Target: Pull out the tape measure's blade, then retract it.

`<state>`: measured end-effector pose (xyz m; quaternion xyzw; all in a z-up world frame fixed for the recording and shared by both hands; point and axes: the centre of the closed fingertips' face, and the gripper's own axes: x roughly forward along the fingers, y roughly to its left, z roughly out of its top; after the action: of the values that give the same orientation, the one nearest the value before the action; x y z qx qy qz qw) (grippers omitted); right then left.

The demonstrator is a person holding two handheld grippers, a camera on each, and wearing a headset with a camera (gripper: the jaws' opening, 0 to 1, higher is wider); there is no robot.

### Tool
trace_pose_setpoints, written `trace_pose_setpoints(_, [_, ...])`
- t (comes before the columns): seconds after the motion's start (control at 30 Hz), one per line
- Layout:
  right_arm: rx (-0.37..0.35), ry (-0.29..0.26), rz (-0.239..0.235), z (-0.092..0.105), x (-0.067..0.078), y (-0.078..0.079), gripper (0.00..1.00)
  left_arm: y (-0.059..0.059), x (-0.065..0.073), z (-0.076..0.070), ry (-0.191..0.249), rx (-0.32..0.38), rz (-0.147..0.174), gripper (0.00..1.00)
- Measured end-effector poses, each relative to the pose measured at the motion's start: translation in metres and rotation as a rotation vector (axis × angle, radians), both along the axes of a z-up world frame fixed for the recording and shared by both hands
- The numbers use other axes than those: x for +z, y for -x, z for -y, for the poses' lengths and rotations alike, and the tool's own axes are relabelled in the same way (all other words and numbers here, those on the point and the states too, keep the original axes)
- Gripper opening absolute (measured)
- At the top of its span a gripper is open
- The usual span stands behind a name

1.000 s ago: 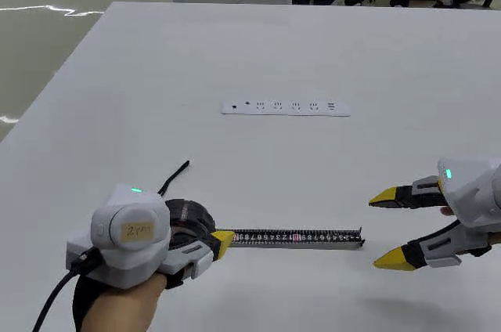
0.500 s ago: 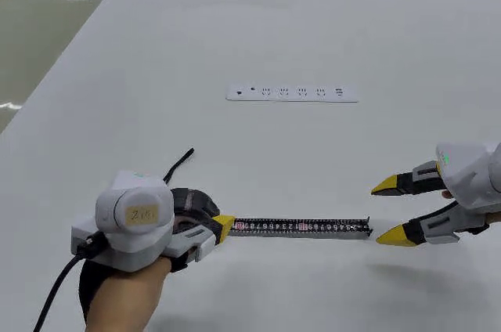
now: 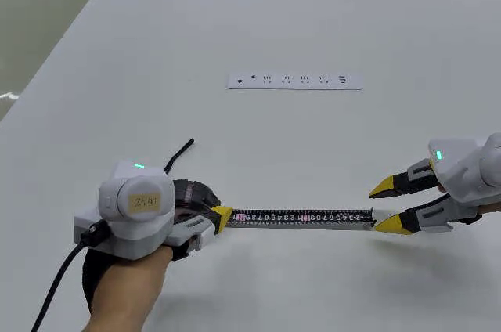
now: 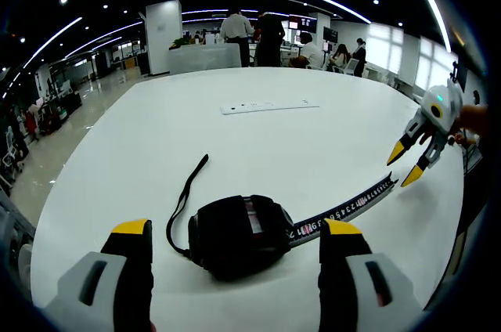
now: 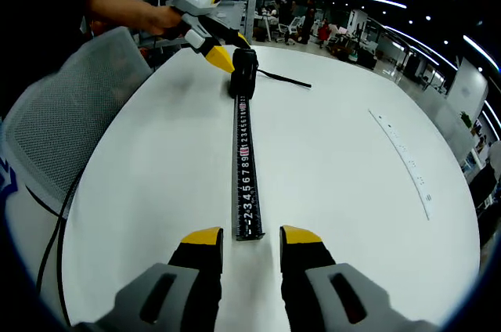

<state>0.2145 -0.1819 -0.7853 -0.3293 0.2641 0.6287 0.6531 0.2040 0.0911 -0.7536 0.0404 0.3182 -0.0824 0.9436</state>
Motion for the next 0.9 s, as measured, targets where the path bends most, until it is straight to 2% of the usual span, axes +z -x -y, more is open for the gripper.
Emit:
trace_pose_setpoints(0.47, [0.046, 0.034, -0.001, -0.001, -0.014, 0.000, 0.18, -0.002, -0.011, 0.003, 0.011, 0.004, -0.024, 0.83])
trace_pose_setpoints(0.9, [0.056, 0.023, 0.019, -0.001, -0.014, 0.000, 0.15, -0.001, -0.018, 0.005, 0.014, 0.020, -0.040, 0.80])
